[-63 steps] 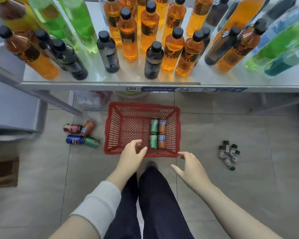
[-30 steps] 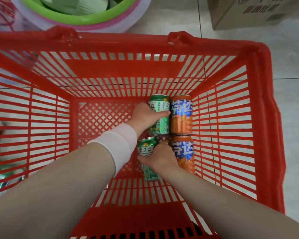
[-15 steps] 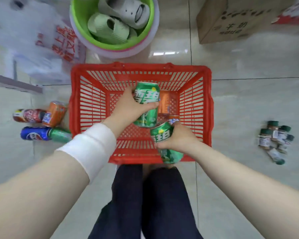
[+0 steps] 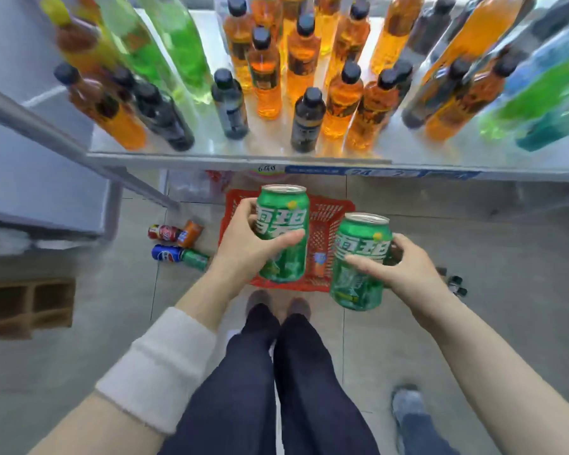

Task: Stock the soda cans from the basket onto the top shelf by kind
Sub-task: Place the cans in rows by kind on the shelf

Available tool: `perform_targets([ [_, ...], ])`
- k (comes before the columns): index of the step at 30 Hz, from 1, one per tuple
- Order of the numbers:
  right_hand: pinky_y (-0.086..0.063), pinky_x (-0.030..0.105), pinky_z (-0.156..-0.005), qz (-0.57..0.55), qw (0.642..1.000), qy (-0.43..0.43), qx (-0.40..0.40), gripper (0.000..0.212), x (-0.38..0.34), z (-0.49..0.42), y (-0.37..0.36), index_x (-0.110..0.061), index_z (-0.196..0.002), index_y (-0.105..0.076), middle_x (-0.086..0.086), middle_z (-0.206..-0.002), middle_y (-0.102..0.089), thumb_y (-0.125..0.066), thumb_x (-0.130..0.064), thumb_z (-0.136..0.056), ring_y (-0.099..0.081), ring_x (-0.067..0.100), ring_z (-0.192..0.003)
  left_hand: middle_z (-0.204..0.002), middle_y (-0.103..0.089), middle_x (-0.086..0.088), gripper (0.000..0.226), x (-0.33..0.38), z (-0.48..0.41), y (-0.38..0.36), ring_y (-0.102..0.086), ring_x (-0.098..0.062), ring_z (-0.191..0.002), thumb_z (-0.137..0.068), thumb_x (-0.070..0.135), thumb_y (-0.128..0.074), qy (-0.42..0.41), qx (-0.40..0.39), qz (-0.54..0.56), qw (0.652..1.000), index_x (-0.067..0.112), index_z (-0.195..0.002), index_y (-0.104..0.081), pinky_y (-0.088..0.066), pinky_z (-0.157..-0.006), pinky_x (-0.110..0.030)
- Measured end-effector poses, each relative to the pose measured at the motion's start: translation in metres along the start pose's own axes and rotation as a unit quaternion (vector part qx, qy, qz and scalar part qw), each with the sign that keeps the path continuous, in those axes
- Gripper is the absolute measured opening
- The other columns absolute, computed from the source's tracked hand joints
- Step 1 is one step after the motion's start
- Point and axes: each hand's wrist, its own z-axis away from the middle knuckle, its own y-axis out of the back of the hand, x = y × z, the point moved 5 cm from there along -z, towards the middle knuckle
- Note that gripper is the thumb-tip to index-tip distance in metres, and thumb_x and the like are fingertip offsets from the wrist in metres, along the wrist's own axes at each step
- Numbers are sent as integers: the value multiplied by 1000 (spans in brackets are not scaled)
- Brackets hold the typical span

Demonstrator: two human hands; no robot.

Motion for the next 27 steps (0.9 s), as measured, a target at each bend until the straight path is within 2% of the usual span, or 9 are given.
perform_targets([
  [3, -54, 31, -80, -11, 998, 55, 7, 52, -51, 34, 14, -15, -106, -60, -2, -99, -71, -83, -24, -60, -67, 11, -92, -95, -62, 14, 51, 56, 26, 17, -60, 13, -75, -66, 25, -79, -59, -1, 9, 998, 27, -107, -48, -48, -63, -5],
  [5, -52, 25, -76, -4, 995, 96, 16, 59, -89, 54, 21, -19, -107, -60, -6, -99, -70, -83, -33, -54, -66, 7, -92, -96, -61, 17, 56, 94, 39, 31, -59, 17, -78, -64, 28, -80, -96, 7, 14, 995, 31, -109, -47, -47, -65, -3],
  [8, -47, 20, -71, 0, 987, 157, 34, 77, -145, 81, 32, -26, -107, -60, -11, -97, -70, -86, -51, -39, -65, 1, -90, -100, -62, 17, 65, 149, 58, 56, -61, 10, -88, -57, 37, -84, -160, 14, 20, 987, 35, -110, -47, -51, -73, -11],
  [12, -49, 18, -71, -21, 970, 235, 60, 91, -212, 108, 42, -25, -101, -63, -13, -94, -72, -81, -64, -21, -66, 0, -88, -95, -65, 18, 62, 213, 77, 90, -63, 5, -87, -46, 47, -79, -248, 23, 33, 968, 37, -101, -51, -53, -73, -15],
  [15, -50, 27, -78, -35, 956, 285, 61, 93, -258, 125, 45, -24, -97, -64, -10, -94, -73, -78, -71, -19, -67, 3, -89, -92, -65, 17, 59, 253, 81, 113, -64, 3, -85, -45, 50, -76, -299, 24, 33, 953, 39, -97, -52, -54, -70, -18],
  [18, -50, 33, -81, -39, 944, 323, 53, 91, -292, 136, 42, -25, -96, -65, -6, -93, -73, -78, -72, -20, -68, 8, -90, -89, -65, 17, 63, 284, 81, 129, -62, 4, -86, -42, 53, -80, -331, 31, 16, 943, 42, -97, -51, -54, -71, -20],
  [20, -50, 34, -80, -38, 939, 336, 60, 91, -310, 136, 42, -24, -98, -64, -3, -94, -73, -80, -70, -21, -67, 11, -92, -87, -64, 13, 67, 301, 81, 136, -58, 8, -86, -43, 52, -84, -352, 46, -2, 935, 39, -99, -50, -51, -72, -14],
  [23, -50, 29, -73, -33, 932, 353, 71, 95, -333, 133, 47, -22, -101, -62, -3, -93, -73, -81, -67, -19, -68, 10, -88, -88, -60, 16, 54, 320, 76, 143, -56, 12, -85, -54, 37, -82, -373, 66, -14, 926, 39, -96, -47, -46, -67, -4],
  [27, -55, 40, -78, -26, 927, 369, 68, 80, -370, 126, 56, -26, -107, -59, 0, -94, -72, -87, -47, -34, -68, 14, -91, -89, -59, 16, 59, 344, 62, 153, -62, -3, -86, -55, 35, -82, -394, 103, -25, 913, 34, -102, -46, -52, -68, -16],
])
